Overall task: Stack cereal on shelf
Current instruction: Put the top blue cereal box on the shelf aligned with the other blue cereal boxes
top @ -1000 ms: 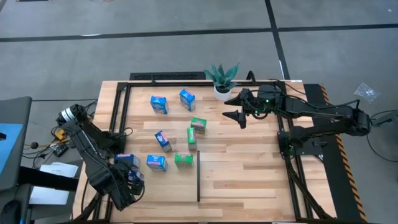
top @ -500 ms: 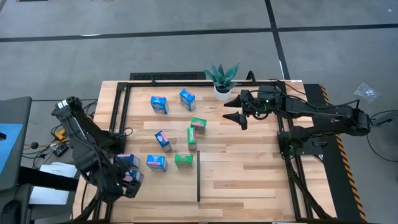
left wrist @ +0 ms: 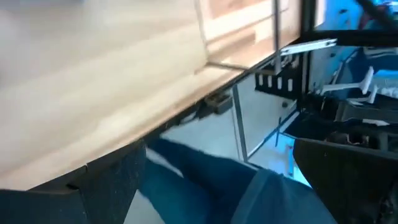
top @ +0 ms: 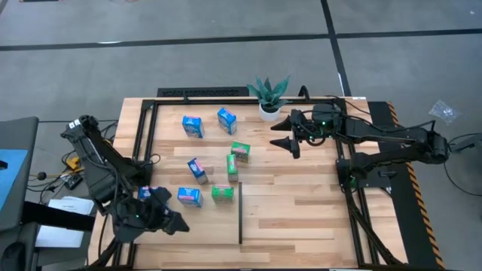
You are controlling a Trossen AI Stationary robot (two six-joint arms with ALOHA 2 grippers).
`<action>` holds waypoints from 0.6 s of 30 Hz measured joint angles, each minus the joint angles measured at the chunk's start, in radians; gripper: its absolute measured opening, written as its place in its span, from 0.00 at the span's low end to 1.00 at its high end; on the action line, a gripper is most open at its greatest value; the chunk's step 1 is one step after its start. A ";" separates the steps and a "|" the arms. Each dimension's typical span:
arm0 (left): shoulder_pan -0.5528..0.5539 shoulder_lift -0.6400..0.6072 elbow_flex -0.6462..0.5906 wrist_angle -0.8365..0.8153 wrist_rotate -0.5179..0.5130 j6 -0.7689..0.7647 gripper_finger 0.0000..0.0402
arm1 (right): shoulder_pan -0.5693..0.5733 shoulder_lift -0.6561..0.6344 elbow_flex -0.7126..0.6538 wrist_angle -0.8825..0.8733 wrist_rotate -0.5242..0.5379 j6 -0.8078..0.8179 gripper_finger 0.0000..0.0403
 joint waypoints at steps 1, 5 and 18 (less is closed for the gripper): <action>0.011 -0.001 0.000 0.002 -0.016 0.028 0.99 | 0.000 0.000 0.000 0.000 -0.008 0.000 0.79; 0.045 0.000 0.000 0.003 -0.102 0.096 0.99 | 0.003 0.000 0.000 0.000 -0.011 0.000 0.79; 0.142 0.008 -0.001 0.000 -0.105 0.217 0.99 | 0.035 0.005 0.000 -0.002 -0.014 -0.032 0.79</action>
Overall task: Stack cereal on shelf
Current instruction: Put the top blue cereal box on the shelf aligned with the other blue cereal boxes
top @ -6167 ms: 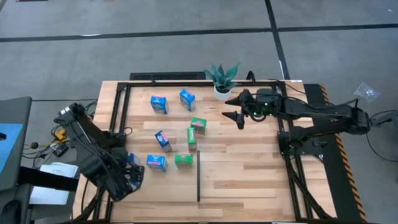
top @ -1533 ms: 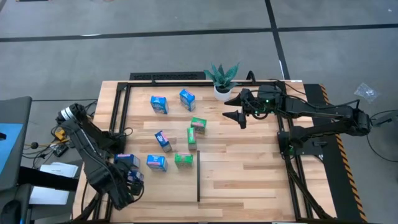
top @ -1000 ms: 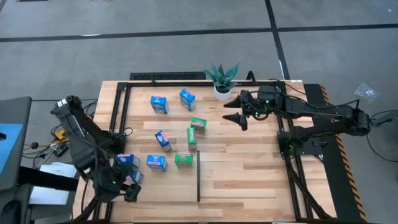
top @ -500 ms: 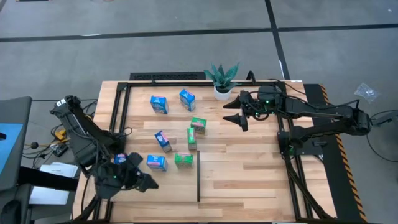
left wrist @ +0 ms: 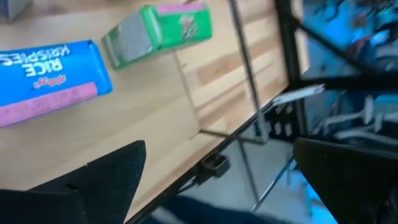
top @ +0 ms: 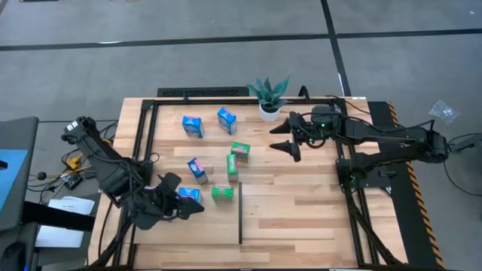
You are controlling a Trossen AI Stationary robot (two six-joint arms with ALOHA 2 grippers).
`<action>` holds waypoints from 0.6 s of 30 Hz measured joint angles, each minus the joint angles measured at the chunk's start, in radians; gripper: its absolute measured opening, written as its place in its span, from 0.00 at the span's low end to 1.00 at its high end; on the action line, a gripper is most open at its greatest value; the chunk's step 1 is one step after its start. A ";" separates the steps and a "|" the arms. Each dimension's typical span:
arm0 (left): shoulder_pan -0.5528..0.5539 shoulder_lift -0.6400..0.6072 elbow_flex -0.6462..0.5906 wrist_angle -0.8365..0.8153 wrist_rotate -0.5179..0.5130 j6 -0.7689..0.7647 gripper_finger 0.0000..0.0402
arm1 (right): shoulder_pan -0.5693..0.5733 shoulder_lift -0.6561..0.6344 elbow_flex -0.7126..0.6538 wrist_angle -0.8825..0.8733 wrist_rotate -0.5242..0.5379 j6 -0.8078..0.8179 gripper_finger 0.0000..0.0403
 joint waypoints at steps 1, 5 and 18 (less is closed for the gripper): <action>0.002 0.001 0.000 -0.005 0.033 0.007 0.99 | 0.005 0.000 0.000 0.000 0.000 -0.002 0.79; 0.009 0.032 0.000 -0.017 0.140 0.005 0.99 | 0.014 0.000 0.000 0.000 0.000 -0.002 0.79; 0.016 0.174 0.000 -0.058 0.365 -0.078 0.93 | 0.017 0.000 0.000 -0.002 0.000 -0.003 0.79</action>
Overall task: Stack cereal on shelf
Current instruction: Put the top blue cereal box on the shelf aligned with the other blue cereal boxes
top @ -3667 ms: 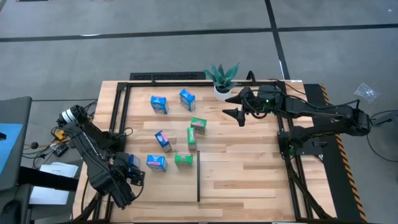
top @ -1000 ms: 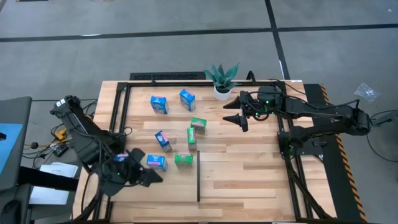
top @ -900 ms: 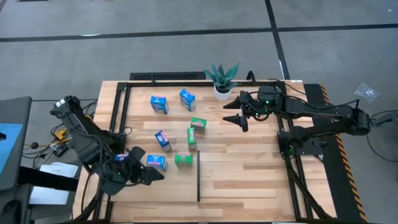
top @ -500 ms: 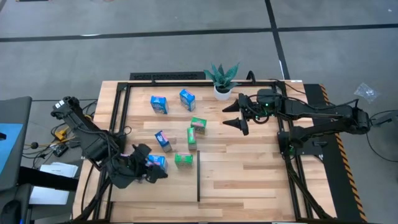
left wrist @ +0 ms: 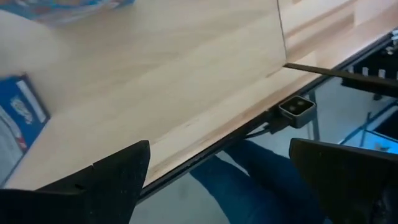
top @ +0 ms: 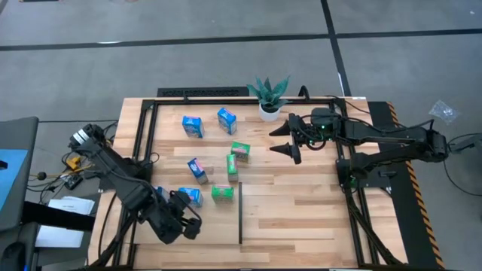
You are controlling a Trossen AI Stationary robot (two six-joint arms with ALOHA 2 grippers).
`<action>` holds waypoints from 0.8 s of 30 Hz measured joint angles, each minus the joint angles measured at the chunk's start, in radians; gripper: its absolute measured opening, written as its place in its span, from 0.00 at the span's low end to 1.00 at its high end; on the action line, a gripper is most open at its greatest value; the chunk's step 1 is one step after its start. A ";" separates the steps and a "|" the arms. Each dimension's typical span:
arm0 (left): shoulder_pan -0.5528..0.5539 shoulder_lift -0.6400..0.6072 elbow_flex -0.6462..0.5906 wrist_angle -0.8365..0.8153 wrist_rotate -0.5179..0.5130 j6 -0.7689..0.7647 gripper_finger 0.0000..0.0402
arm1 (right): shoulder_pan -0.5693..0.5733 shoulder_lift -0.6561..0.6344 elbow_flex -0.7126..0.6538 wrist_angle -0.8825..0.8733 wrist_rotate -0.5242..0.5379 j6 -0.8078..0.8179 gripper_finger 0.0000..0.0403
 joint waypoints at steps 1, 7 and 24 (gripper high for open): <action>0.001 0.000 0.000 -0.008 0.003 0.000 0.93 | 0.000 0.000 0.000 0.000 0.000 0.000 0.79; 0.023 0.000 0.000 -0.079 0.050 -0.002 0.90 | 0.000 0.000 0.000 0.000 0.000 -0.002 0.79; 0.069 0.000 0.000 -0.184 0.153 0.061 0.89 | 0.000 0.000 0.000 -0.015 0.000 0.001 0.79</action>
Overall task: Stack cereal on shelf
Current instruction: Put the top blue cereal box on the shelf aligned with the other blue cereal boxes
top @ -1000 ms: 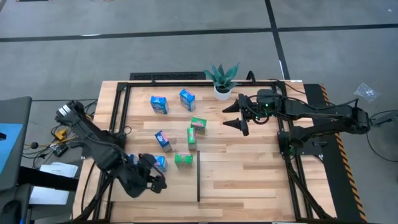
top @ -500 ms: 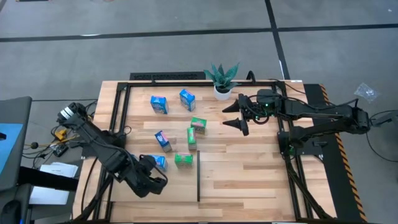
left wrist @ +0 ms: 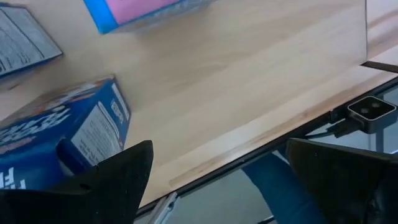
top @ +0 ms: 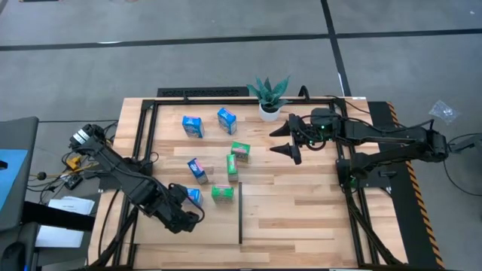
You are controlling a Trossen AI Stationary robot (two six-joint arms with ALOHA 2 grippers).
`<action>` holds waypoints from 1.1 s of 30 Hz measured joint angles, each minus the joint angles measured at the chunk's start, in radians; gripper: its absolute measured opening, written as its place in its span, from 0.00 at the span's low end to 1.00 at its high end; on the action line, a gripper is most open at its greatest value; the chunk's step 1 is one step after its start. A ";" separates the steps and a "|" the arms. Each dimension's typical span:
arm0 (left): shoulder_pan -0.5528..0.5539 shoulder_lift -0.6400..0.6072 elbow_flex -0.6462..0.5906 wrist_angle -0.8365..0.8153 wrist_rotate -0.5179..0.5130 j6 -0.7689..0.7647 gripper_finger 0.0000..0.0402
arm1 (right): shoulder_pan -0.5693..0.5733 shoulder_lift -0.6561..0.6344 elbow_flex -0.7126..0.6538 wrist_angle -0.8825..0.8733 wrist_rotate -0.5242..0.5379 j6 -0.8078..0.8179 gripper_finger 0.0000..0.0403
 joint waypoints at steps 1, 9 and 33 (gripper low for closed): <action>0.000 0.000 0.000 -0.001 0.005 -0.005 0.89 | 0.000 0.000 0.000 -0.005 0.000 0.000 0.79; 0.000 0.000 0.000 -0.050 0.016 -0.007 0.89 | 0.000 0.000 0.000 -0.023 0.000 -0.001 0.79; 0.000 0.000 0.000 -0.119 0.037 -0.023 0.89 | 0.000 0.000 0.000 -0.053 -0.001 0.000 0.79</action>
